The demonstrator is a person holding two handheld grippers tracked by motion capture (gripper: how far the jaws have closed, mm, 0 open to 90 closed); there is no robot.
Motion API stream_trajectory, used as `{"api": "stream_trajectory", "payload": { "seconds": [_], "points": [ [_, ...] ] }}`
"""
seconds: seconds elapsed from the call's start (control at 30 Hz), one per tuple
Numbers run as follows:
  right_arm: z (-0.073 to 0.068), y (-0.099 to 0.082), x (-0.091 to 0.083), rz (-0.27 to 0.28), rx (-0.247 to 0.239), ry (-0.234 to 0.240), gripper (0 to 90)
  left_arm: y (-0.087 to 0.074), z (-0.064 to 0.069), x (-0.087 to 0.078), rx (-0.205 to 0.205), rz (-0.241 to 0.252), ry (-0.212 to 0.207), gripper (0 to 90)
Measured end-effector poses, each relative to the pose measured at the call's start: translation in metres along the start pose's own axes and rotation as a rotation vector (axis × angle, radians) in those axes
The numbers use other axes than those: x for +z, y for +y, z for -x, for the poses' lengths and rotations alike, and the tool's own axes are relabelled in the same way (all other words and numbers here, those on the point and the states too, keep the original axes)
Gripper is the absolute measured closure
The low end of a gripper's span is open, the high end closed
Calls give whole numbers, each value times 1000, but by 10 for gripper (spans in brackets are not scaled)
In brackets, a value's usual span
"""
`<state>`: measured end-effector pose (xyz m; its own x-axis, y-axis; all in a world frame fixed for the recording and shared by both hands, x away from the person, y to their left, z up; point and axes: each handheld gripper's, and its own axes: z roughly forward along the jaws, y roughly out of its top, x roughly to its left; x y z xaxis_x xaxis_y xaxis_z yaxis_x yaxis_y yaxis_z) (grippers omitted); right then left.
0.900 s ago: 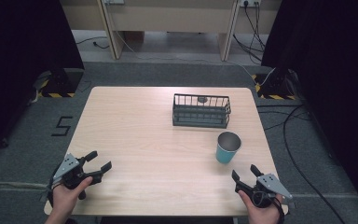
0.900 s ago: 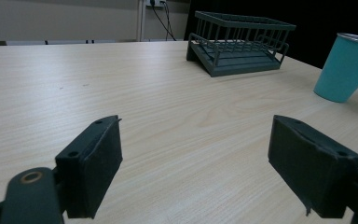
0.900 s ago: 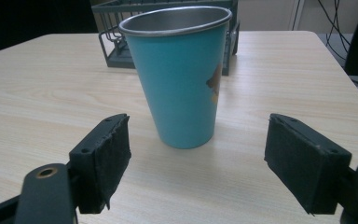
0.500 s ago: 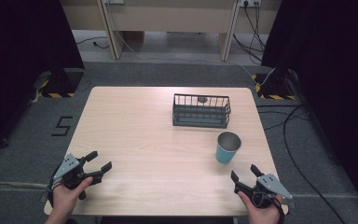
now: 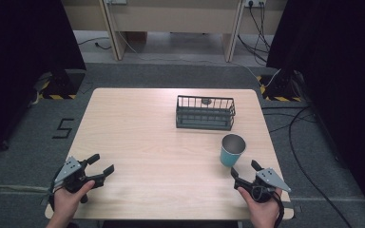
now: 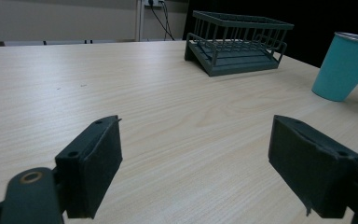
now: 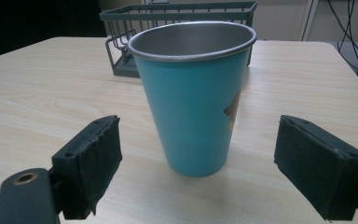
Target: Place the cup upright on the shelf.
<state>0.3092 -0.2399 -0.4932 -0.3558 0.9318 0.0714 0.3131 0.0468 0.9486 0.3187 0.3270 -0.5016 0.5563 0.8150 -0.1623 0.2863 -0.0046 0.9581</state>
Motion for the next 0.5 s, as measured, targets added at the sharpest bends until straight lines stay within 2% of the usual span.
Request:
{"api": "stream_trajectory", "payload": {
  "seconds": [0.5],
  "points": [
    [1, 13, 27, -11, -15, 5, 154, 0, 0, 0, -2, 0, 0, 167]
  ]
}}
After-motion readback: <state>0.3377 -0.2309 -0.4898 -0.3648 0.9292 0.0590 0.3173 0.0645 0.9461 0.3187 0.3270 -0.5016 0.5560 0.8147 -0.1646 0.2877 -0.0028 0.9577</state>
